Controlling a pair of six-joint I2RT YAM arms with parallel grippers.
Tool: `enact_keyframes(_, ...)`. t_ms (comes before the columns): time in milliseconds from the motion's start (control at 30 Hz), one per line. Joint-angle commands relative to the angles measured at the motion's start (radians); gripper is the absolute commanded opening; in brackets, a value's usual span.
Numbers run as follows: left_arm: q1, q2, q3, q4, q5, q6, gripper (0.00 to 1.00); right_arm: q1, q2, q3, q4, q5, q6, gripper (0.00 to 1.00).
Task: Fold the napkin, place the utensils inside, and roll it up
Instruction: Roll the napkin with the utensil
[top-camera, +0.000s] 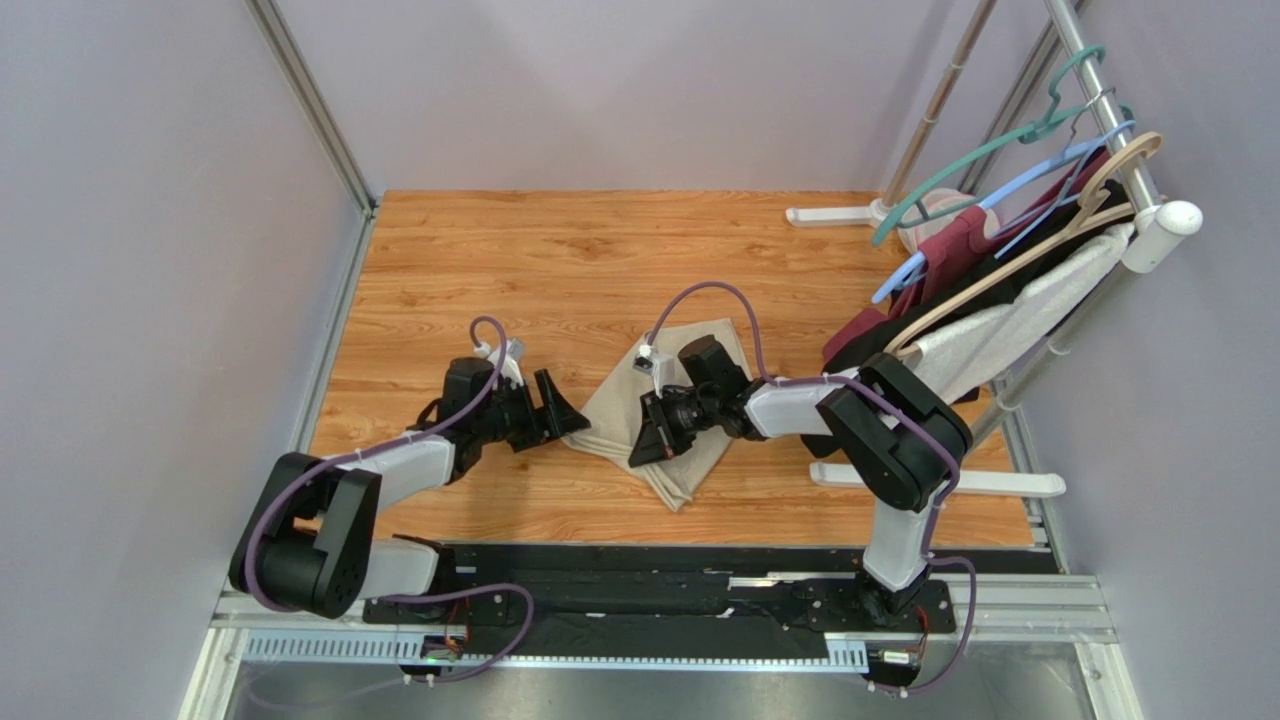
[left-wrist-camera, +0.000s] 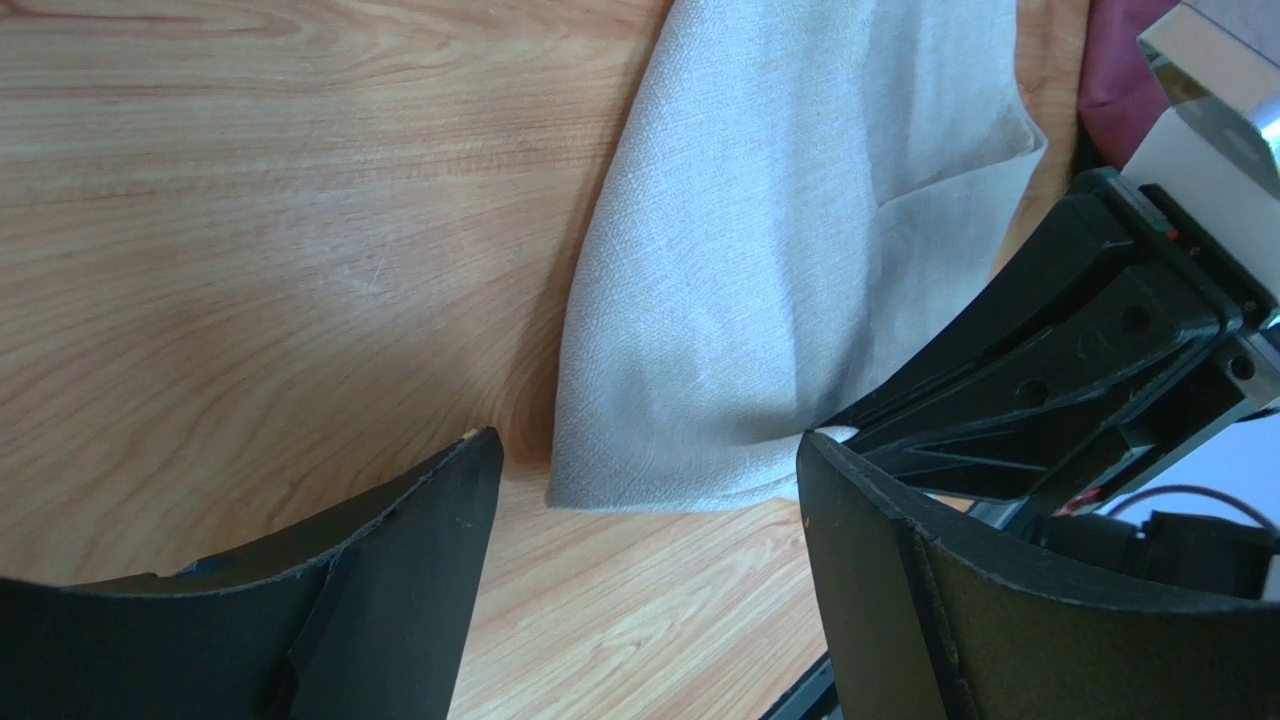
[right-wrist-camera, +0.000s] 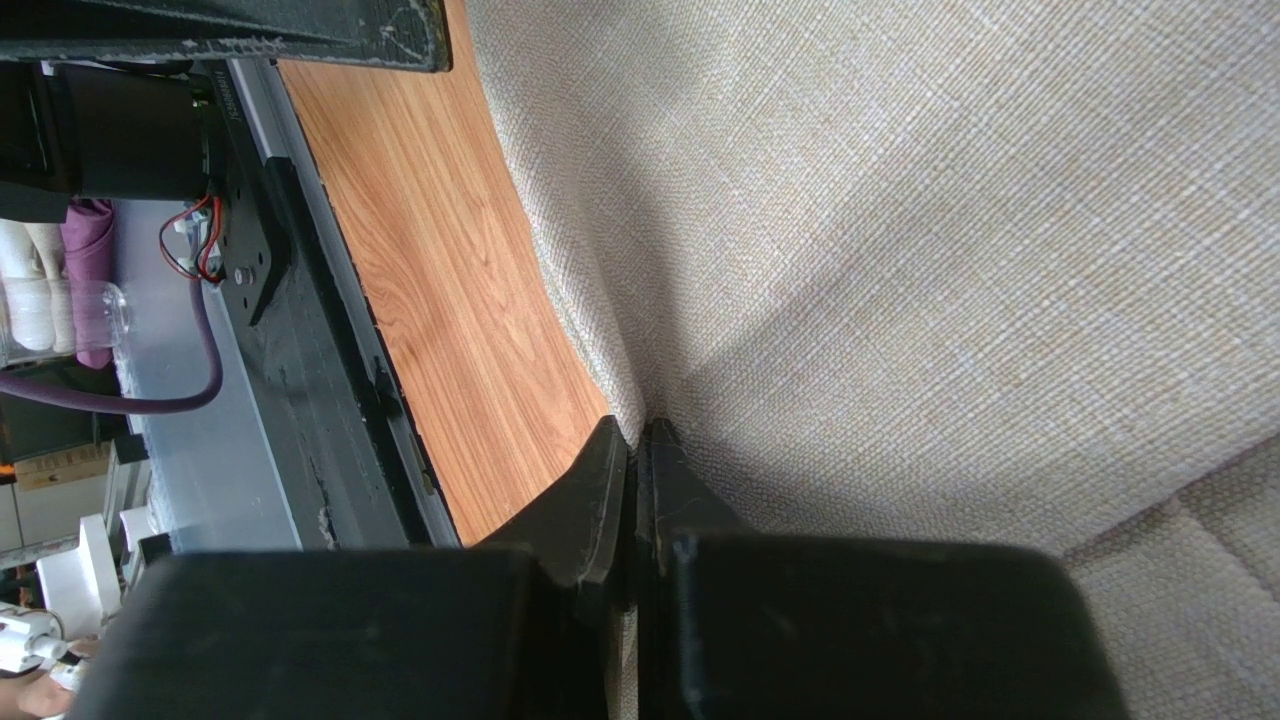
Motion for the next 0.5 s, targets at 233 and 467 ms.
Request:
enact_keyframes(233, -0.017, 0.106, 0.014, -0.002, 0.056, -0.056, 0.62, -0.006, -0.001, -0.006, 0.012, 0.036, -0.025, 0.00)
enact_keyframes(467, -0.017, 0.119, 0.036, -0.038, 0.029, -0.046, 0.33, -0.006, -0.009, -0.008, 0.004, 0.053, -0.033, 0.00)
